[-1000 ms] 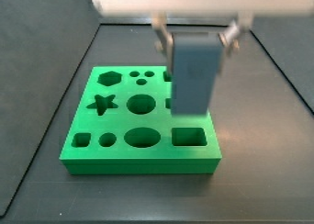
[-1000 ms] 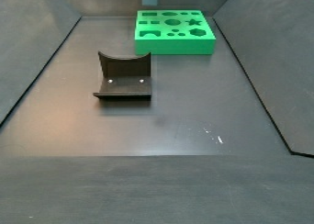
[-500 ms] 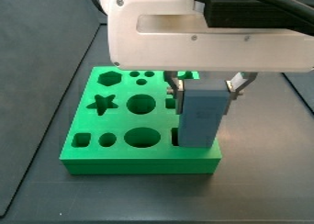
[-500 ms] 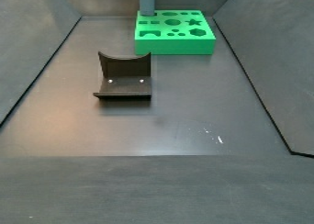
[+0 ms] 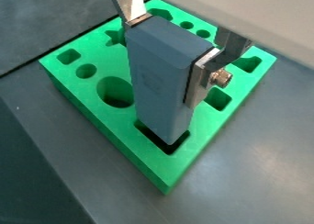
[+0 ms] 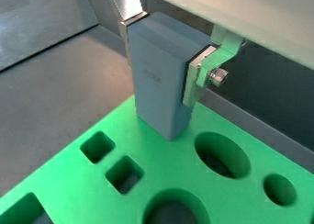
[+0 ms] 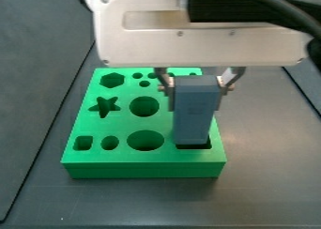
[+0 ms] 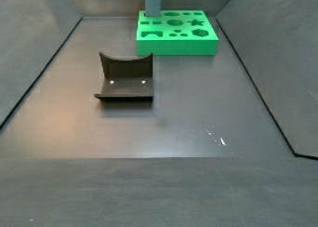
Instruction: Insert the rectangle object.
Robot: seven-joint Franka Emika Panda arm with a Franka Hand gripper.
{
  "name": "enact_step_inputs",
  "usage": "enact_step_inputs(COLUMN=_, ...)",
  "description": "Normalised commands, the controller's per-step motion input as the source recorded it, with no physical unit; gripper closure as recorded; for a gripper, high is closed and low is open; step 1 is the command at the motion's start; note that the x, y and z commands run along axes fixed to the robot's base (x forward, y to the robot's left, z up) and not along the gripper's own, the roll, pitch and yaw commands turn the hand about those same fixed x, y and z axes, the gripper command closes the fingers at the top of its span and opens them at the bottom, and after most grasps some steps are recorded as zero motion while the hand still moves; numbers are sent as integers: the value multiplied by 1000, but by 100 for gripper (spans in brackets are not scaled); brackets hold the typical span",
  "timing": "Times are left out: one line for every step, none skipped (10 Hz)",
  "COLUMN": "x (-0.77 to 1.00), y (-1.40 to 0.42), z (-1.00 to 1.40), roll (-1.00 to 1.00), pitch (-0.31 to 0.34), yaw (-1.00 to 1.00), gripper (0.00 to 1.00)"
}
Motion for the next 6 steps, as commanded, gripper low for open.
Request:
enact_step_inputs(x=683, y=-171, z=-997, roll=21, pitch=0, yaw=69, gripper=100)
enact_step_inputs(x=286, y=-234, z=-734, roll=20, pitch=3, yaw=43, gripper=100)
enact_step_inputs(x=0, y=-191, z=-580, roll=44, pitch=0, yaw=29, gripper=100)
enact_step_inputs(x=-106, y=0, z=-454, roll=17, pitch=0, yaw=0, gripper=100)
enact_step_inputs(x=-211, y=0, z=-340, roll=0, pitch=0, yaw=0, gripper=100)
enact_step_inputs(x=-351, y=71, z=-260, roll=0, pitch=0, yaw=0, gripper=100)
